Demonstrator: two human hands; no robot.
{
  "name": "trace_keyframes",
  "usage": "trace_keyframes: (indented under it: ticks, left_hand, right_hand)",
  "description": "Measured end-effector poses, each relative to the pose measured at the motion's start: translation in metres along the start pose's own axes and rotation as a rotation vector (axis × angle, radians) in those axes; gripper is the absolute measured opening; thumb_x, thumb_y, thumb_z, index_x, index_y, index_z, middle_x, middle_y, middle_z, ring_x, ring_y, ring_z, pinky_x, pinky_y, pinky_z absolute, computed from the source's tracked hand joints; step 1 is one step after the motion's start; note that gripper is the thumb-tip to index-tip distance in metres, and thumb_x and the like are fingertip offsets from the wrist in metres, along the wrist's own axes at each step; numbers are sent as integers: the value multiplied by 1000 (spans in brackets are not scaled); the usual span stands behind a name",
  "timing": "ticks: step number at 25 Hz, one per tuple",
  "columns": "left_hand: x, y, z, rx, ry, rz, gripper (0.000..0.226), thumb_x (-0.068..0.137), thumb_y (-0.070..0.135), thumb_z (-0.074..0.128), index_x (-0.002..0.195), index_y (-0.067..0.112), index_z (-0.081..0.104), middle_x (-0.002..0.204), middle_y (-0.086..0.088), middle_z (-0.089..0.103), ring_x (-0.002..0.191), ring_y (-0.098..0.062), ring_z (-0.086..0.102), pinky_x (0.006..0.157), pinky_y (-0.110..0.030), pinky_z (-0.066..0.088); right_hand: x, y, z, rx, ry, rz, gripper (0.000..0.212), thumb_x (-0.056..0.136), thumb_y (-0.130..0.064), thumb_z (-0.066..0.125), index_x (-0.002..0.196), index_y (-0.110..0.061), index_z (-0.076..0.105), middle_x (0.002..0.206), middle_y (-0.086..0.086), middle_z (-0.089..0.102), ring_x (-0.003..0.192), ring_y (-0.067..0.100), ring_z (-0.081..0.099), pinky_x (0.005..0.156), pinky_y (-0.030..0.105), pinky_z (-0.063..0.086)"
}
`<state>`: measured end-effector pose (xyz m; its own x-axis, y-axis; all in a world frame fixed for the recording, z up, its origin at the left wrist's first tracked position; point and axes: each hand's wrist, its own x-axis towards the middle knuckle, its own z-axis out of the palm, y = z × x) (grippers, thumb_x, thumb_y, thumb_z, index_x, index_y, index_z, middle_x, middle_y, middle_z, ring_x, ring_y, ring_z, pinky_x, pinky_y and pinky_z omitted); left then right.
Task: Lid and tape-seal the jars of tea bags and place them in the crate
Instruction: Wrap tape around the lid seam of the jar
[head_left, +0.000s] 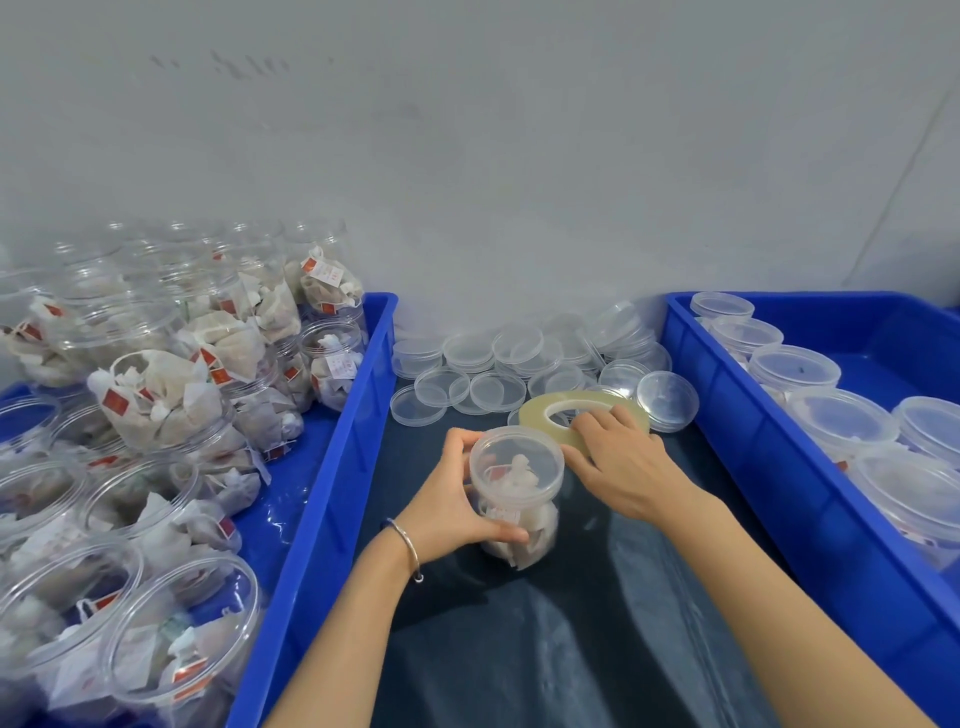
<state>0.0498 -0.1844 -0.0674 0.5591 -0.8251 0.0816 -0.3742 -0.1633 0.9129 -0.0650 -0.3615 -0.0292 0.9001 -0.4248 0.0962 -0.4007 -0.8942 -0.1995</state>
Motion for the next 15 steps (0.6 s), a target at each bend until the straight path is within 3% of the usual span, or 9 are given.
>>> trace_keyframes:
  ticks: [3,5,7,9,11,13,15]
  left_hand:
    - [-10,3,6,78,132,20,101,59,15,90,140,30,31,124,6,35,116,-2,44,98,-16,41]
    - [-19,6,18,-1,173,14,113,63,13,88,145,36,14,126,10,32,117,6,42,94,-7,38]
    - [-23,14,40,-62,269,24,117,59,23,90,142,41,9,126,20,30,115,20,36,90,1,32]
    - [-20,23,58,-104,466,16,113,50,32,93,140,36,24,123,20,36,110,24,36,87,4,29]
    - [-13,27,60,-125,596,-10,98,48,33,93,131,30,42,122,12,49,112,6,47,92,-9,37]
    - [-9,25,49,-28,538,-3,89,51,33,92,127,28,46,119,10,56,111,-4,53,91,-14,39]
    - [-8,20,34,45,414,-9,90,52,37,91,129,29,43,112,18,57,108,-1,52,89,-12,37]
  right_hand:
    - [-4,-1,0,-19,6,32,36,99,-46,30,114,-17,45,125,-4,44,115,16,33,89,45,41]
    - [-7,-5,1,-38,9,72,38,99,-47,28,114,-16,45,125,-3,43,116,17,33,89,45,41]
    - [-12,-12,4,-63,11,110,39,99,-48,28,113,-15,43,125,-3,42,118,18,33,87,45,41]
    - [-18,-16,8,-53,-3,120,35,100,-46,28,109,-15,41,120,-2,40,117,19,33,84,44,41]
    - [-26,-12,10,9,-43,82,24,100,-36,30,107,-14,40,114,0,37,115,21,34,87,41,40]
    - [-33,-2,10,135,-121,36,19,100,-28,35,107,-11,42,110,3,42,108,23,42,85,31,37]
    - [-41,7,9,338,-237,18,21,100,-32,41,107,-13,44,100,2,50,90,18,49,70,23,37]
